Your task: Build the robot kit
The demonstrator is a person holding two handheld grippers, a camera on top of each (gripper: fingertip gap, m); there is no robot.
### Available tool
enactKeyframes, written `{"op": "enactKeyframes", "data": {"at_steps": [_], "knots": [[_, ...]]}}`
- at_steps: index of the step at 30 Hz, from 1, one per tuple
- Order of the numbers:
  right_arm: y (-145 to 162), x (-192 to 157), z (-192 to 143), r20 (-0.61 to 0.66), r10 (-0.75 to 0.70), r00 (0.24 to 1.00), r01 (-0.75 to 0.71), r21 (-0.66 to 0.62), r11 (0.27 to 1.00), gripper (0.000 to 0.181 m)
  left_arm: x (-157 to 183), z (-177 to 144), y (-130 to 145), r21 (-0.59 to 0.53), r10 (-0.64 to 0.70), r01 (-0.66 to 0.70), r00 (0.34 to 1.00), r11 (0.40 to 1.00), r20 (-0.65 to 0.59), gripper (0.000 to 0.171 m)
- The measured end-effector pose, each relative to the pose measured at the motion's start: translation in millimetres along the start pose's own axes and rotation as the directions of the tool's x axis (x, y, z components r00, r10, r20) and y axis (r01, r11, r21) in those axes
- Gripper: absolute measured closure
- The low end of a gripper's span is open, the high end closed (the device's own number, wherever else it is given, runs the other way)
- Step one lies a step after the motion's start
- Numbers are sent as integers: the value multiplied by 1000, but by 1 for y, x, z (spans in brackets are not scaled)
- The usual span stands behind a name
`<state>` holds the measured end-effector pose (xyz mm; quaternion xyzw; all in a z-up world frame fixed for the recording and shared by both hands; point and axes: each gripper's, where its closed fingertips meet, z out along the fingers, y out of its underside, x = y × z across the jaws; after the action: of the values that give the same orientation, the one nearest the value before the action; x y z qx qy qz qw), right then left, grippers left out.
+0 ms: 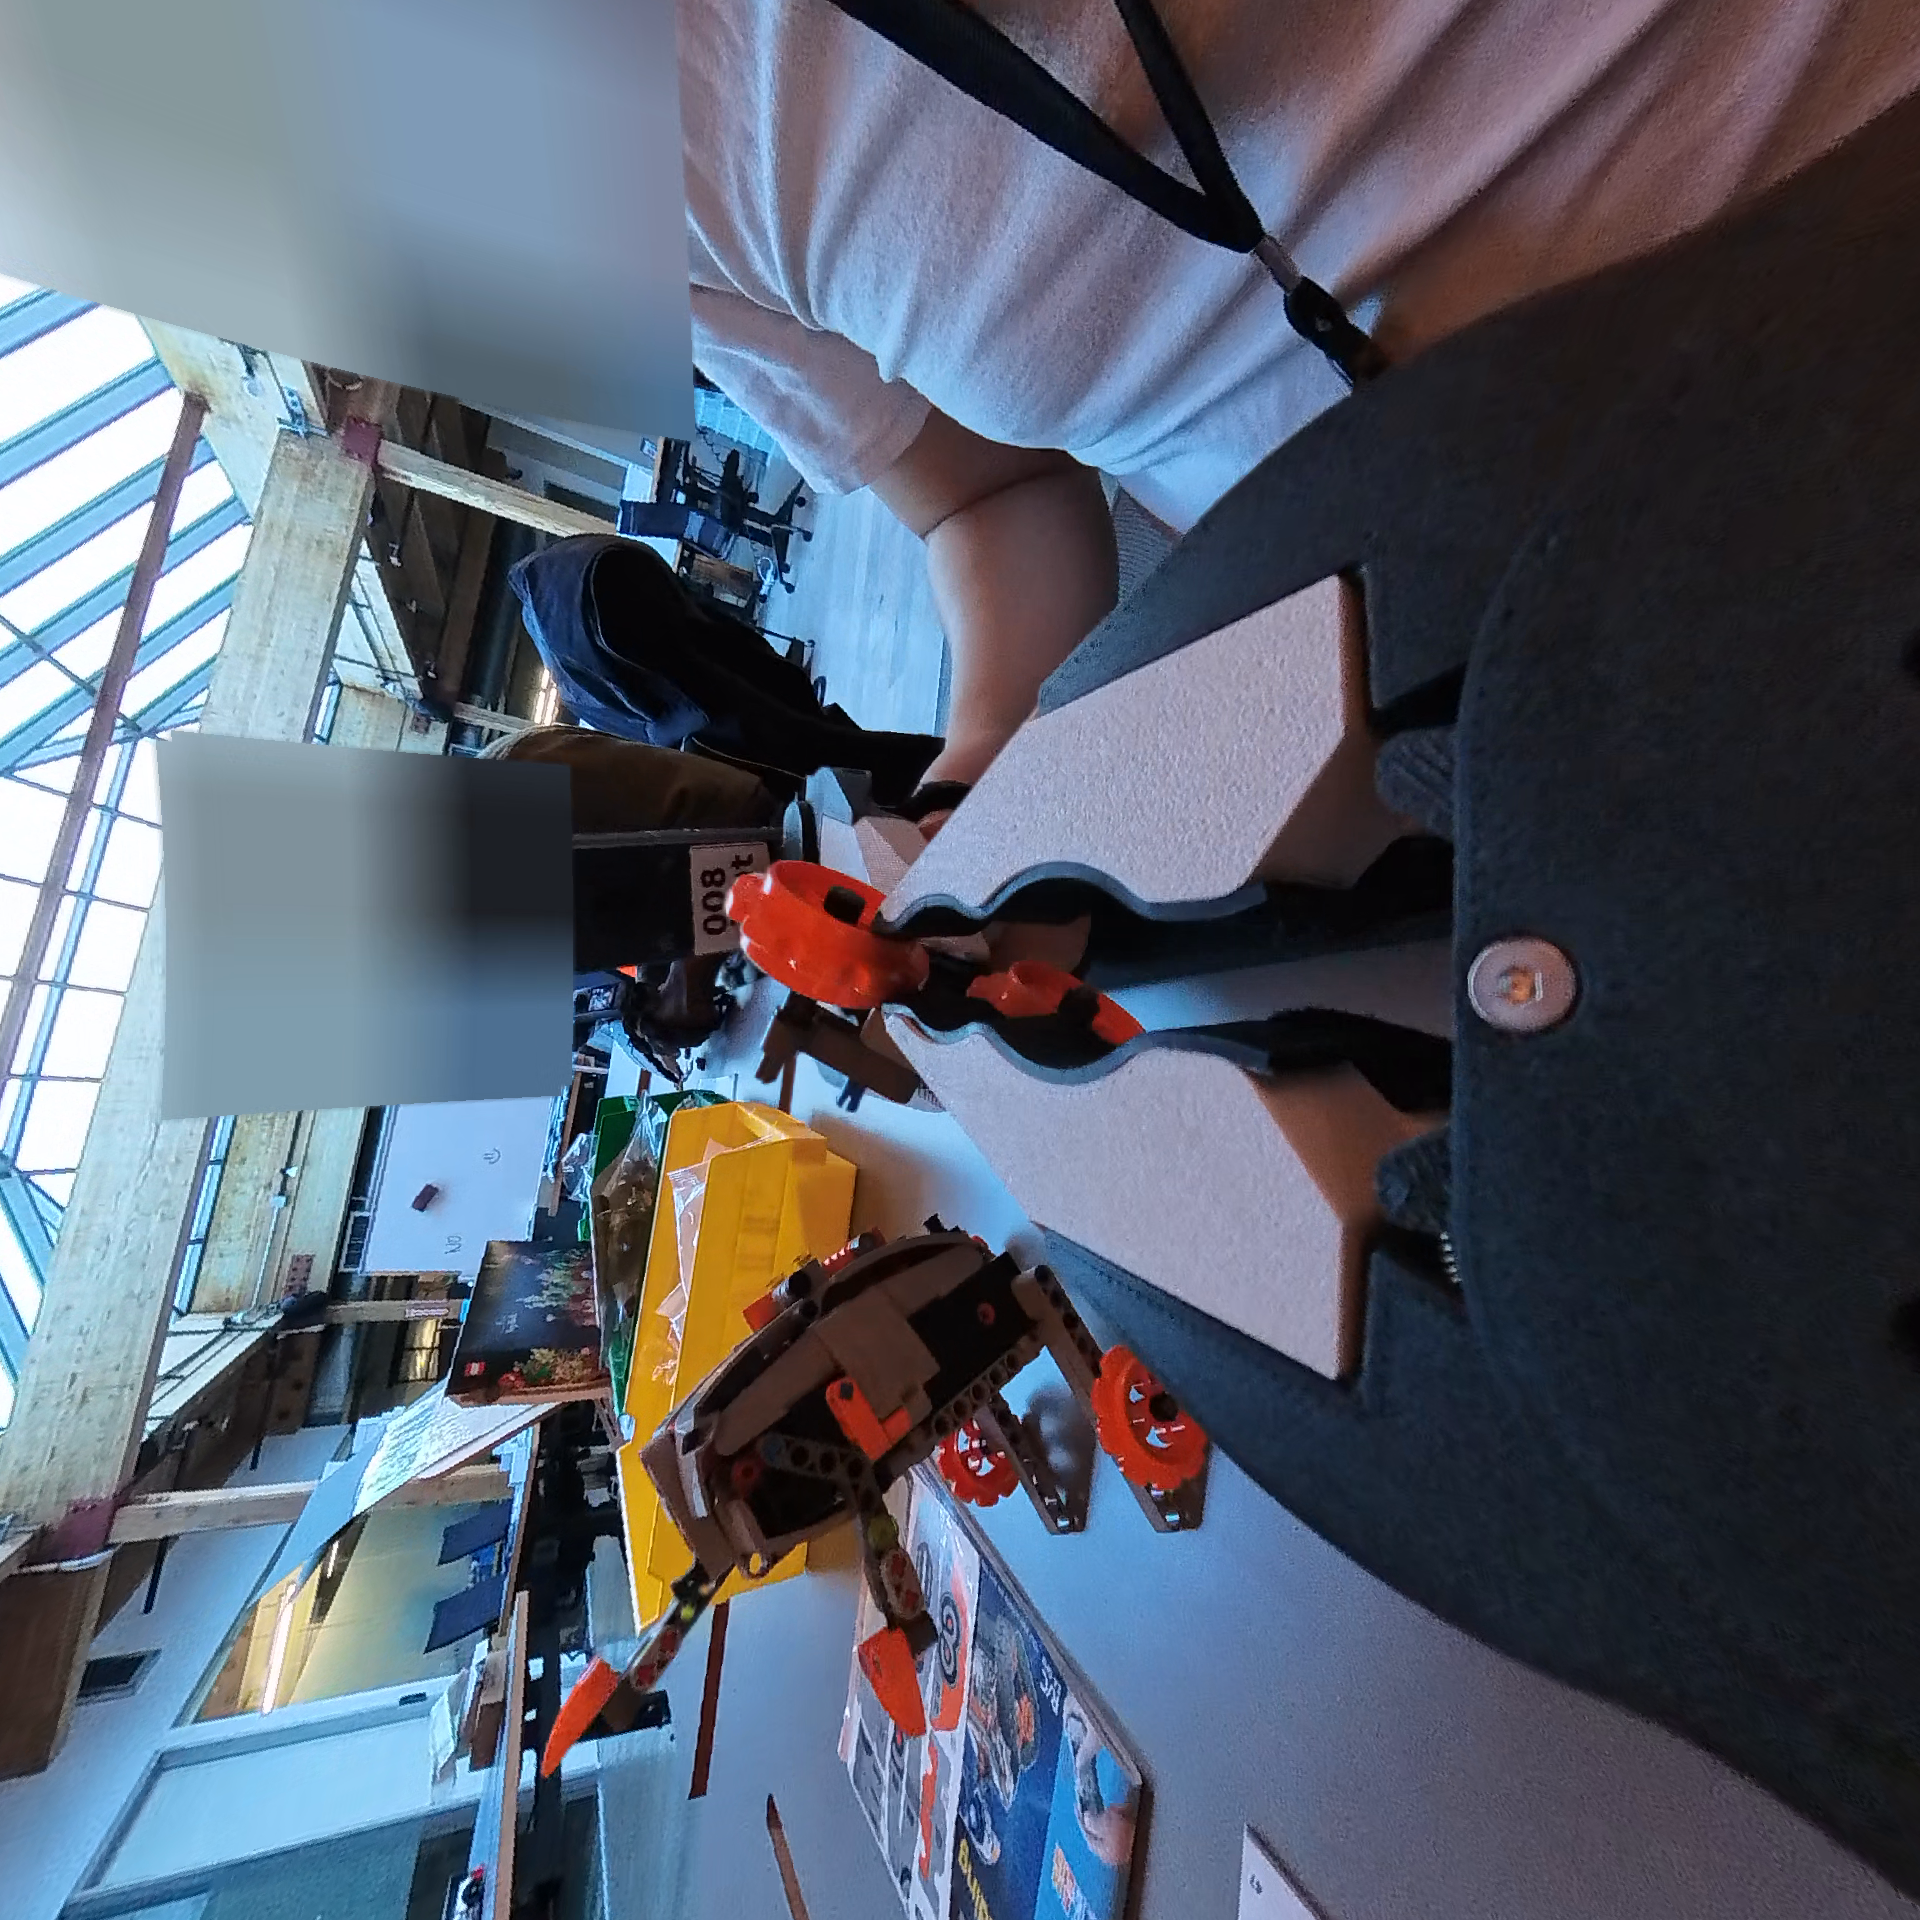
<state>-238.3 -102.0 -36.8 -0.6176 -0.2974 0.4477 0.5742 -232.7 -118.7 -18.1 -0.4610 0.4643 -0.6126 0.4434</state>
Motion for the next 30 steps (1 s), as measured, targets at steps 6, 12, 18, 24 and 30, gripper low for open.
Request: {"op": "enactKeyframes", "data": {"at_steps": [6,12,18,24,30], "knots": [[-15,7,-7,-45,37,998,-32,111,993,173,-3,-3,-9,48,8,-9,1000,999,23,163],[-17,6,-12,-78,-51,996,59,107,993,174,-4,-5,-10,44,9,-11,1000,999,30,163],[-16,12,-19,-147,-184,972,192,38,981,175,-12,-8,-2,-9,35,-34,995,999,89,163],[-7,15,-25,-178,-308,935,301,-65,951,175,-14,-5,7,-39,-50,53,996,998,80,161],[-2,21,-32,-201,-318,927,303,-104,947,175,-23,-6,6,-8,-146,147,985,989,93,146]]}}
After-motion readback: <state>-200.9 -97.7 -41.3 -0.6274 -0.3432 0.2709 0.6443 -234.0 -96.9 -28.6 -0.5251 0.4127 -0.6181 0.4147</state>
